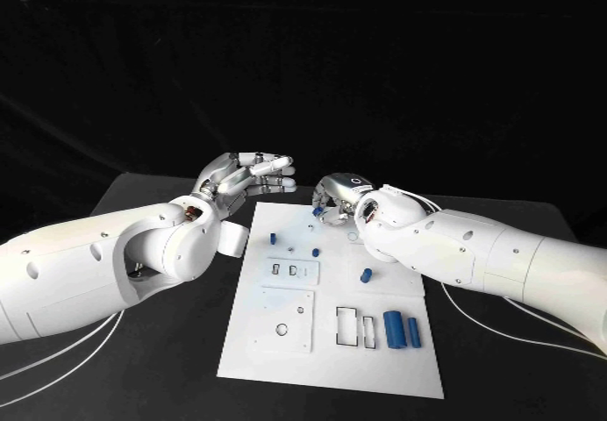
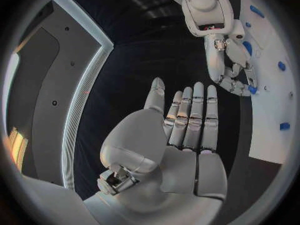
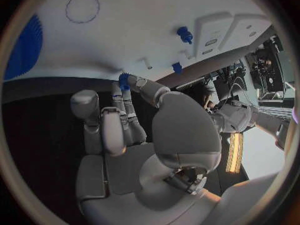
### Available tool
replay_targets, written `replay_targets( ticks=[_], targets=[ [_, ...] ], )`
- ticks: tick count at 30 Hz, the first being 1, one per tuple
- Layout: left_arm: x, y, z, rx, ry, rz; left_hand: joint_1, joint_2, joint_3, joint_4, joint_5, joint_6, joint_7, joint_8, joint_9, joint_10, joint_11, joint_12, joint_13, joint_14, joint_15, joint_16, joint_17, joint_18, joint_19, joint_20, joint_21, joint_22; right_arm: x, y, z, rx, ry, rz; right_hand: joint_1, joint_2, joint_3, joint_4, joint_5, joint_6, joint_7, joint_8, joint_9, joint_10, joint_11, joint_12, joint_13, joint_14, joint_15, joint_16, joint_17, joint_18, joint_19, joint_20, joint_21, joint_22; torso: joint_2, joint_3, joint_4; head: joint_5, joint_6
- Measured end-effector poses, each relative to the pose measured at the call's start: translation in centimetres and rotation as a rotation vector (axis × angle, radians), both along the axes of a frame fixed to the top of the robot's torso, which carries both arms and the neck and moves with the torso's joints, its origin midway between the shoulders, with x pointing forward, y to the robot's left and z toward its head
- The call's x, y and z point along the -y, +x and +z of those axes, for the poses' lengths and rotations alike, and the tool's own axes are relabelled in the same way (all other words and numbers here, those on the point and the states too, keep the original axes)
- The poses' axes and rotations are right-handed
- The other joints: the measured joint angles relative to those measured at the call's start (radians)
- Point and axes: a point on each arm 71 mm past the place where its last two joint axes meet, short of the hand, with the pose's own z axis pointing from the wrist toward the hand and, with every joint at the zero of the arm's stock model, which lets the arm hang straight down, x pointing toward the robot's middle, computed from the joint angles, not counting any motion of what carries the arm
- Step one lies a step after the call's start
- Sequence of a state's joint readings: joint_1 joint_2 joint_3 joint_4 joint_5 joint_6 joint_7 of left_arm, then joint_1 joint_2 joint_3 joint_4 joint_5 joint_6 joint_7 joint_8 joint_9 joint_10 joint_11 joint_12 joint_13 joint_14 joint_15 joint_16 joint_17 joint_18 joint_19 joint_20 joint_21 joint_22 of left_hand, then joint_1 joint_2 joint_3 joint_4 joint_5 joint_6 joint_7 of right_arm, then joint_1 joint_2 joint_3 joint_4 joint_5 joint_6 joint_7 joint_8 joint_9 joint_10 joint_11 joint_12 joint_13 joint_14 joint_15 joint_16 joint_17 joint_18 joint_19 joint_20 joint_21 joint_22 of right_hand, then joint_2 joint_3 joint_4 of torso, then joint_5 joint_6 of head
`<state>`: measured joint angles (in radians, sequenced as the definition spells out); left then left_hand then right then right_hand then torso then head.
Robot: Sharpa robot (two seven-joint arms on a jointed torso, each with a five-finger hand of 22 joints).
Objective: Assemble the parts on the task board
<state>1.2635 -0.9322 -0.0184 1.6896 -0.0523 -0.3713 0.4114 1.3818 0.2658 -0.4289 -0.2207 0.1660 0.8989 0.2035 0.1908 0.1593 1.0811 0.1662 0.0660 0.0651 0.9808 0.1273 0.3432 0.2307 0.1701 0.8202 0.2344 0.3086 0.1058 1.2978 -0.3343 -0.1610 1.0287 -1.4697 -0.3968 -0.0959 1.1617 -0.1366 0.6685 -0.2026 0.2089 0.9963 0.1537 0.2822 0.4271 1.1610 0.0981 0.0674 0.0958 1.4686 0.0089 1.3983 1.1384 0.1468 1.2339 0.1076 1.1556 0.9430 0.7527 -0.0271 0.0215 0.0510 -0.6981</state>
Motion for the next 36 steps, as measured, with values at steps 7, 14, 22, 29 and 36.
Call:
replay_targets(
  ticks=[7,14,22,29,36],
  targets=[
    [-0.02,0.03,0.02,0.000,0.000,0.001,0.000,0.000,-0.002,-0.002,0.000,0.000,0.000,0.000,0.000,0.000,0.000,0.000,0.000,0.000,0.000,0.000,0.000,0.000,0.000,0.000,0.000,0.000,-0.09,-0.08,-0.01,-0.004,-0.002,0.005,-0.003,-0.003,0.000,0.000,0.000,0.000,0.000,0.000,0.000,-0.001,-0.001,0.000,0.000,0.000,0.000,0.000,0.000,0.000,0.000,0.000,0.000,0.002,0.000,0.0000,-0.0004,0.001,-0.001],
    [-0.10,0.06,0.02,0.001,0.001,0.003,0.000,0.000,-0.003,-0.003,0.000,0.000,0.000,0.000,0.000,0.000,0.000,0.000,0.000,0.000,0.000,0.000,0.002,0.000,0.000,0.000,0.000,0.000,-0.09,-0.15,0.01,-0.005,-0.001,0.008,-0.003,-0.003,0.000,0.000,0.000,0.000,0.000,0.000,0.001,-0.002,-0.001,0.000,-0.001,0.000,0.000,0.000,0.001,0.000,0.000,0.000,0.000,0.003,0.000,0.0003,-0.0007,0.002,-0.001],
    [-0.13,0.08,0.04,0.001,0.001,0.004,0.000,0.000,-0.003,-0.003,0.000,0.000,0.000,0.000,0.000,0.000,0.000,0.000,0.000,0.000,0.000,0.000,0.002,0.000,0.000,0.000,0.000,0.000,-0.15,-0.14,-0.03,-0.006,-0.002,0.008,-0.001,-0.016,0.009,0.001,-0.004,-0.025,0.011,-0.019,0.000,-0.042,0.013,-0.004,-0.010,-0.004,0.011,0.000,-0.013,0.000,-0.011,0.011,0.000,-0.004,0.000,0.0000,-0.0007,0.003,0.002],
    [-0.13,0.09,0.08,0.002,0.001,0.004,0.000,0.000,-0.003,-0.003,0.000,0.000,0.000,0.000,0.001,0.000,0.000,0.000,0.000,0.000,0.000,-0.004,0.003,0.000,0.000,0.000,0.000,-0.001,-0.18,0.00,-0.08,-0.007,-0.005,0.004,0.004,-0.021,0.009,0.001,-0.010,-0.044,0.023,-0.037,-0.006,-0.092,0.021,-0.004,-0.021,-0.004,0.018,0.000,-0.032,0.000,-0.025,0.025,-0.015,-0.019,0.001,-0.0007,0.0000,0.003,0.003],
    [-0.13,0.10,0.11,0.002,0.001,0.004,0.000,0.000,-0.005,-0.005,-0.005,0.000,0.000,0.000,0.002,-0.004,0.004,0.000,0.000,0.000,0.000,-0.004,0.004,0.000,0.000,0.000,0.000,-0.001,-0.19,0.04,-0.08,-0.006,-0.006,0.003,0.011,-0.028,0.009,0.001,-0.014,-0.051,0.030,-0.045,-0.012,-0.136,0.029,-0.004,-0.028,-0.004,0.025,0.000,-0.043,0.000,-0.036,0.028,-0.027,-0.034,0.002,-0.0001,0.0001,0.006,0.001]
  ],
)
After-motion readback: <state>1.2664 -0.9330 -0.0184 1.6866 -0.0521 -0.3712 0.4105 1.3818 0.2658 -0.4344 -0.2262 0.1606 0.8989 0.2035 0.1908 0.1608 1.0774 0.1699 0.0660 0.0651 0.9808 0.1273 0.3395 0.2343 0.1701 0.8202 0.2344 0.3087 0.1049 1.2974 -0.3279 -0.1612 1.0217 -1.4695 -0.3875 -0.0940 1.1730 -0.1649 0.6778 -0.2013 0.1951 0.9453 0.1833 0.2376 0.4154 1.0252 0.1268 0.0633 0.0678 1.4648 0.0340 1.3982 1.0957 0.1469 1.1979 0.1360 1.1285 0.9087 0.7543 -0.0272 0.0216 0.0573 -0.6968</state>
